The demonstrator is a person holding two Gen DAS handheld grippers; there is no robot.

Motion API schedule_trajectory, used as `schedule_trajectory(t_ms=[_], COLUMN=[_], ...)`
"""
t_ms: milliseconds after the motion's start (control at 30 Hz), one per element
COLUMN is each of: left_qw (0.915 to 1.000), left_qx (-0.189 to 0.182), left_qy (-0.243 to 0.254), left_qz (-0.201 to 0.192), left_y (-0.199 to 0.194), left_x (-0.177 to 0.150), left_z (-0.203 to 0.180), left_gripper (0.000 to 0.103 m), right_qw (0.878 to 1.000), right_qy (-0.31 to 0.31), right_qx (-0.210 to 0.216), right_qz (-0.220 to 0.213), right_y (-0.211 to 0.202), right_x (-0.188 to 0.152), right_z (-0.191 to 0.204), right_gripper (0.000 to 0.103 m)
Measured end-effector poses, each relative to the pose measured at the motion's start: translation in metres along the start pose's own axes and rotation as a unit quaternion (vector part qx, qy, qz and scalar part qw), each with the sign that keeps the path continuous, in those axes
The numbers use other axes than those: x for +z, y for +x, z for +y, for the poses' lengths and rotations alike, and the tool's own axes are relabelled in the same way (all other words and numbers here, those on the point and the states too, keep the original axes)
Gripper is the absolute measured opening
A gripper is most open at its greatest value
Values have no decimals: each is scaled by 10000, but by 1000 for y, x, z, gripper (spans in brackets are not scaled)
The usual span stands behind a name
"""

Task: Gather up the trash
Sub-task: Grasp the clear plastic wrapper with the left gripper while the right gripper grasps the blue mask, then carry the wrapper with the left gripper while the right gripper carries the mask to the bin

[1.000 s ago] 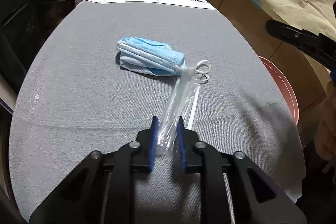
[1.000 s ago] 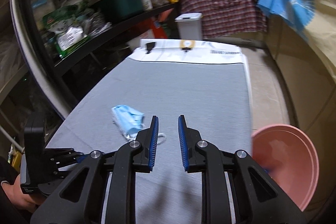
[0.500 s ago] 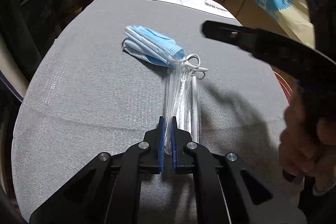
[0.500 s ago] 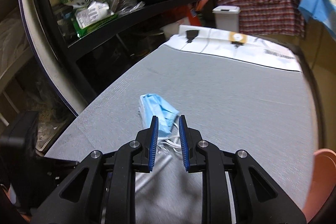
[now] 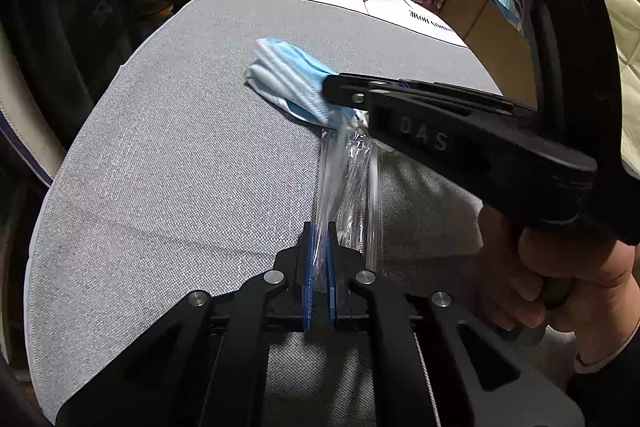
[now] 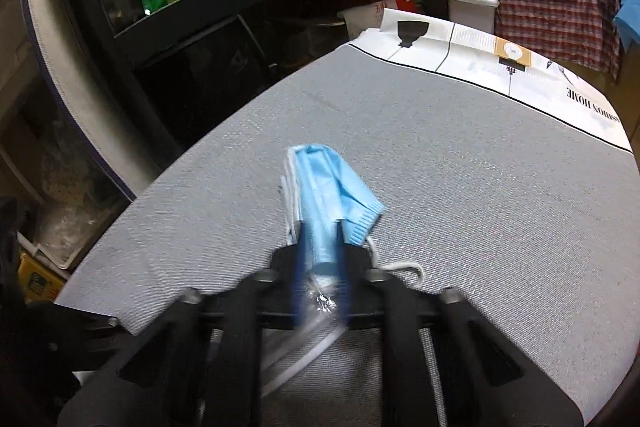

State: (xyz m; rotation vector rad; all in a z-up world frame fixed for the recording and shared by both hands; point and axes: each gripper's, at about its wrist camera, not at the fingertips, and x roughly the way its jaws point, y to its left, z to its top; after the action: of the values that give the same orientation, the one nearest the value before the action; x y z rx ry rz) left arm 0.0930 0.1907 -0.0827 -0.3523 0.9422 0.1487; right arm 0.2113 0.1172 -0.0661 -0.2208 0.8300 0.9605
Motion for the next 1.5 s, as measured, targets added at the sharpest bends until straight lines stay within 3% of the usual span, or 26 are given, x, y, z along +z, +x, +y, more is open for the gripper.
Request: schedule_trajectory(t_ms=[433, 1500], left_qw=[9996, 9950], left_qx=[197, -105], left_qy=[-4, 487], left_qz=[-216, -863], left_y=[-1, -48], left_x=[13, 19], left_z=[0, -64], left_gripper=[4, 4], right_qw=[9949, 9834], right_qy=[677, 1011], right_qx=[-701, -1252], right_qz=[-239, -836], right_y=[-50, -198], right_x=[-12, -59], right_z=[-48, -63], right_gripper=[2, 2])
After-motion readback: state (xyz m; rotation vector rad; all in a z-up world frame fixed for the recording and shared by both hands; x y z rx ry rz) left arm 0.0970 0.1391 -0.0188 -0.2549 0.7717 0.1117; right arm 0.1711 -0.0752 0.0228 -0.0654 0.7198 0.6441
